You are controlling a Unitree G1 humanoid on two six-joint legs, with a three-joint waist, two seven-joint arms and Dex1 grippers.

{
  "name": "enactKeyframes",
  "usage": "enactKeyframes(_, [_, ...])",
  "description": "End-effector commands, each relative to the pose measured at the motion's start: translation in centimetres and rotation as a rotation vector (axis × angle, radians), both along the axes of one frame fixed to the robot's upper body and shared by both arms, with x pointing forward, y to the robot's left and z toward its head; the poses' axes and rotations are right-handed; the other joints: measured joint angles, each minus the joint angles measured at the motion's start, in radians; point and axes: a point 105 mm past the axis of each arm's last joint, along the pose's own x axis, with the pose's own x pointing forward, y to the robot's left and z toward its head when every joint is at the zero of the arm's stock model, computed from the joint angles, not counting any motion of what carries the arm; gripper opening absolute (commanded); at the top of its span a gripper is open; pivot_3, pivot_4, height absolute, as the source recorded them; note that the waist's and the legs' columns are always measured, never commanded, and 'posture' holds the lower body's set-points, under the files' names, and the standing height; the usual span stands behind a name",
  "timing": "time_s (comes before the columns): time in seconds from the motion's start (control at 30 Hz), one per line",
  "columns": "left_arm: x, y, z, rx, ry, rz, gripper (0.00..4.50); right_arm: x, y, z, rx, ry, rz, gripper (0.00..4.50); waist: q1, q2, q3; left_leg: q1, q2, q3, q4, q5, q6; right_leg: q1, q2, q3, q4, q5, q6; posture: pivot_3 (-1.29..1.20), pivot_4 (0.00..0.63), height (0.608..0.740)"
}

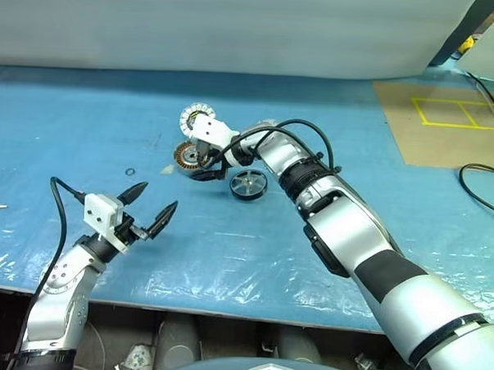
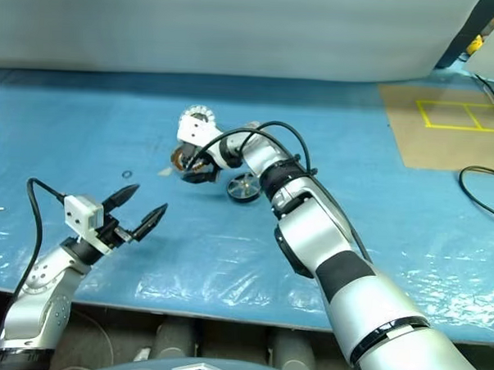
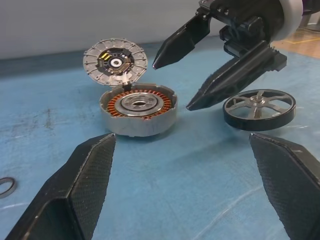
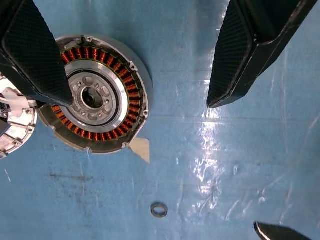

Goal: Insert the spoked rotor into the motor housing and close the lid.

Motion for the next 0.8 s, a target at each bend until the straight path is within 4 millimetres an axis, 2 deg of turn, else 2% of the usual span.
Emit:
enactKeyframes(0.03, [-0.3,0.2,1.7,0.011,-0.072,0.017,4.5,0.2,0.9,0.8,-0.029,-0.082,0.012,4.48,0.0,0.001,0.0,0.0,0.0,0.0,0.0,0.0,0.0,0.0,0.0,0.0,0.0,0.0,0.0,0.0,0.15,0.74])
enactKeyframes(0.27, [-0.4,0.0,1.6,0.0,-0.075,0.031,4.5,0.8,2.0,0.3,-0.032,-0.183,-0.063,4.48,-0.001,0.001,0.001,0.0,0.0,0.0,0.001,0.0,0.0,0.0,0.0,0.0,0.001,0.0,0.0,0.0,0.15,0.74])
enactKeyframes(0.6, [-0.6,-0.3,1.2,-0.01,-0.066,0.043,4.5,-0.5,3.6,-1.6,0.057,-0.03,-0.13,4.48,0.0,0.002,0.001,0.0,0.0,0.0,0.001,0.0,0.0,0.0,0.0,0.0,0.002,0.0,0.0,0.0,0.15,0.74])
enactKeyframes(0.8, [-0.3,-0.4,1.2,-0.008,-0.068,0.047,4.5,-0.5,3.3,-2.6,0.034,-0.002,-0.164,4.48,0.0,0.002,0.001,0.001,0.0,0.0,0.001,0.0,0.0,0.0,0.0,0.0,0.002,0.0,0.0,0.0,0.15,0.74])
